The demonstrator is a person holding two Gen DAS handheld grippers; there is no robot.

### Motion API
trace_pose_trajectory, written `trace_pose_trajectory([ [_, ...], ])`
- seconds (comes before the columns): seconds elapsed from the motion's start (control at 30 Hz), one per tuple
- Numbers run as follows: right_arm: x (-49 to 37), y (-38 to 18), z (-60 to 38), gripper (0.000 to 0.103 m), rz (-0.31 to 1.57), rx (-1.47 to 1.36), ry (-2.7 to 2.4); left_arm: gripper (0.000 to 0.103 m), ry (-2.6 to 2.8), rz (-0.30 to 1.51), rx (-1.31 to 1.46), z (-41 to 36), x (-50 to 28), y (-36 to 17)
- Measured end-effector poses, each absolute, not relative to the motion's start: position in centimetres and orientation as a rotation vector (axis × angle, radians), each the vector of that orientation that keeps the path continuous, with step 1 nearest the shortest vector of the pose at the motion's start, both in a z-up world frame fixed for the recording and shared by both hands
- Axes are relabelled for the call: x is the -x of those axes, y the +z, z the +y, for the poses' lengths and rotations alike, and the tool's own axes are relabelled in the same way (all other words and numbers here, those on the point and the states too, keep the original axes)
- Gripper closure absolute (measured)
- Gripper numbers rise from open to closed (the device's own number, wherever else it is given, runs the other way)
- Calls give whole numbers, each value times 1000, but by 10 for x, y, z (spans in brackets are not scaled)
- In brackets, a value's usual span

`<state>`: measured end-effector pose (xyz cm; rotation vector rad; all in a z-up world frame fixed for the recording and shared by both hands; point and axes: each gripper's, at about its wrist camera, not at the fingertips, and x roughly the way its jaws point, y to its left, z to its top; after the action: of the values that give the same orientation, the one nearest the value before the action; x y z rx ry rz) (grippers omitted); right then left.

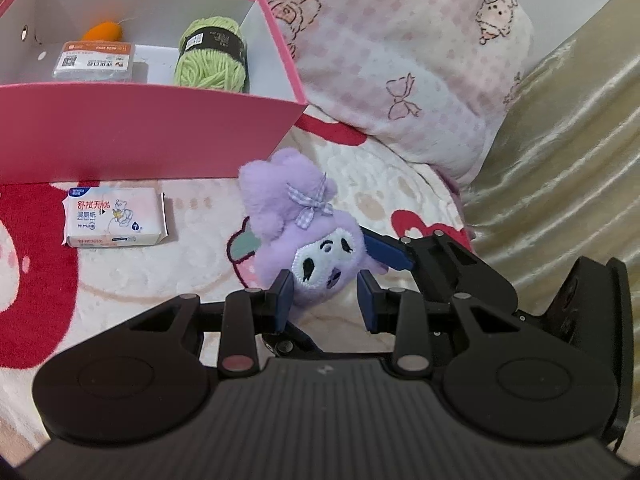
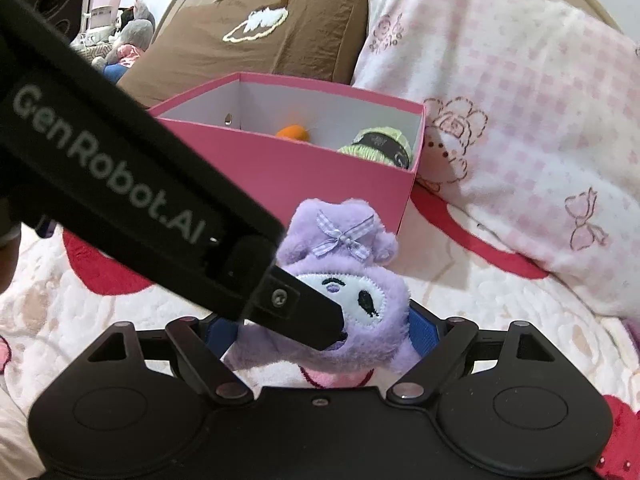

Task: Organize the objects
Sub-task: 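Lift the purple plush toy with the left gripper off the blanket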

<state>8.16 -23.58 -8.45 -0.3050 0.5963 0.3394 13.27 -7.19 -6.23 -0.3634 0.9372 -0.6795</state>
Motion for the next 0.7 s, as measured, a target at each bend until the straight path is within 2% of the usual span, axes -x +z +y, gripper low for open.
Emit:
trace_pose_trajectory([
  [0.3,-73,-77,-230,17,609,212,328,70,-671,935,346,-60,-126,-61],
  [0.5,-76,-89,-221,18,705,167,343,71,-656,988,382,-47,-127,-83],
  [0.53,-77,-92,-220,21,728,162,349,71,-659,992,396,-46,-126,-88],
  [0.57,-79,-95,-218,38,757,157,369,71,-654,1009,407,-47,-127,-94],
  [0.6,-80,-97,-216,42,783,157,381,71,-649,1024,412,-48,-127,-100],
  [0.63,-79,-101,-213,38,799,167,385,71,-652,1033,410,-50,-127,-104],
  [0.7,-78,-111,-207,38,802,231,372,71,-633,1038,377,-52,-126,-110],
])
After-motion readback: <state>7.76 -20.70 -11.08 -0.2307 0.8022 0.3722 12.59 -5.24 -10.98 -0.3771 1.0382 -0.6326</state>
